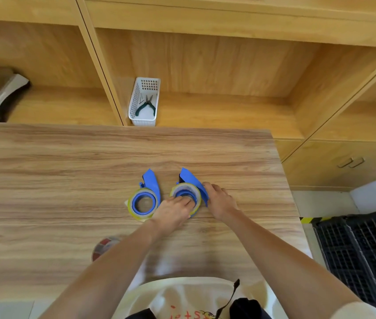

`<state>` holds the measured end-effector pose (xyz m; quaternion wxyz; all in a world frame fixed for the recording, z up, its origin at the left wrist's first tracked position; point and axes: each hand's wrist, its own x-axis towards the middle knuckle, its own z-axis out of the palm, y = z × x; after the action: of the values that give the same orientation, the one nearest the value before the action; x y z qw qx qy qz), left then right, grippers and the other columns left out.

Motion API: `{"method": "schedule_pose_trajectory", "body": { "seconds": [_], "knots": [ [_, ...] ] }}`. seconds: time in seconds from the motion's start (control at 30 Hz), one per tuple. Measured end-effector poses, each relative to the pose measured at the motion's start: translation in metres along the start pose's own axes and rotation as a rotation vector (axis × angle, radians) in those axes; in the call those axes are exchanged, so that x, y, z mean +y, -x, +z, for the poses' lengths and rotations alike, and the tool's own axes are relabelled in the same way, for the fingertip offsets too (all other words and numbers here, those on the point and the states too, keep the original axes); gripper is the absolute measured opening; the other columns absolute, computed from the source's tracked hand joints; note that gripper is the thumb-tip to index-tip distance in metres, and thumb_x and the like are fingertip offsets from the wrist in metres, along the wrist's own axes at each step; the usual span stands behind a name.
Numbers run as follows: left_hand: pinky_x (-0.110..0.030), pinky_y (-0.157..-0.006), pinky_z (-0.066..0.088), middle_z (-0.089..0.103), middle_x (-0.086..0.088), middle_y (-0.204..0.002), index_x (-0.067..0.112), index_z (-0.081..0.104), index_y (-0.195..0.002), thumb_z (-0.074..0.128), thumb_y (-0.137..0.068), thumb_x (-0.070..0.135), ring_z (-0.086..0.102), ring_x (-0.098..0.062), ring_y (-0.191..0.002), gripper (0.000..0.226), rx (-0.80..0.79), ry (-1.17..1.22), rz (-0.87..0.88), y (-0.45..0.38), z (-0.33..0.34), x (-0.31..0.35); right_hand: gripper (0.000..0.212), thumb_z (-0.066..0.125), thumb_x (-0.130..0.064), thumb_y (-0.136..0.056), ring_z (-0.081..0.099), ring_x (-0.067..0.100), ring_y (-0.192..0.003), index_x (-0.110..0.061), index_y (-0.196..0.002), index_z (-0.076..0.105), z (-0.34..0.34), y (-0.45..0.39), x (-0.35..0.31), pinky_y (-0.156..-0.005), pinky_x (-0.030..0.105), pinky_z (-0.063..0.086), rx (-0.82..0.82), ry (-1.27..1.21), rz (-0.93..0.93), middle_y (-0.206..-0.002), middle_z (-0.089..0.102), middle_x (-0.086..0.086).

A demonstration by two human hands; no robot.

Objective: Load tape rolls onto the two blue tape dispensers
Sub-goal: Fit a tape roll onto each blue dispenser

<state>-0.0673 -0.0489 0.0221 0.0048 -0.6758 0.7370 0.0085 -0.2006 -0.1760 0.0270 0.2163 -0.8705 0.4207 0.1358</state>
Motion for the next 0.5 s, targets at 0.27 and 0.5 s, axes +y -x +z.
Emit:
{"method": "schedule_pose_trajectory", "body": {
  "seconds": [0.27, 0.5],
  "knots": [
    [-0.033, -0.062, 0.056, 0.069, -0.002, -0.087, 0.014, 0.066, -0.094, 0.086, -0.061, 0.019, 0.07, -0.022, -0.077, 0.039, -0.131, 0.041, -0.072, -0.004, 0.014, 0.006, 0.053, 0.035, -0.02, -0.1, 0.051, 0.03, -0.118, -0.036, -0.148, 0.02, 0.002, -0.009, 0.009, -0.078, 0.038, 0.038, 0.006, -0.088, -0.073, -0.135, 0.051, 0.005],
    [-0.037, -0.07, 0.055, 0.066, -0.005, -0.105, 0.011, 0.061, -0.11, 0.074, -0.074, 0.011, 0.065, -0.025, -0.095, 0.038, -0.19, 0.104, -0.138, -0.011, 0.016, 0.013, 0.05, 0.035, -0.037, -0.102, 0.059, 0.033, -0.109, -0.035, -0.148, 0.018, 0.004, -0.01, 0.007, -0.077, 0.04, 0.042, -0.029, -0.15, -0.067, -0.13, 0.058, 0.008]
  ]
}}
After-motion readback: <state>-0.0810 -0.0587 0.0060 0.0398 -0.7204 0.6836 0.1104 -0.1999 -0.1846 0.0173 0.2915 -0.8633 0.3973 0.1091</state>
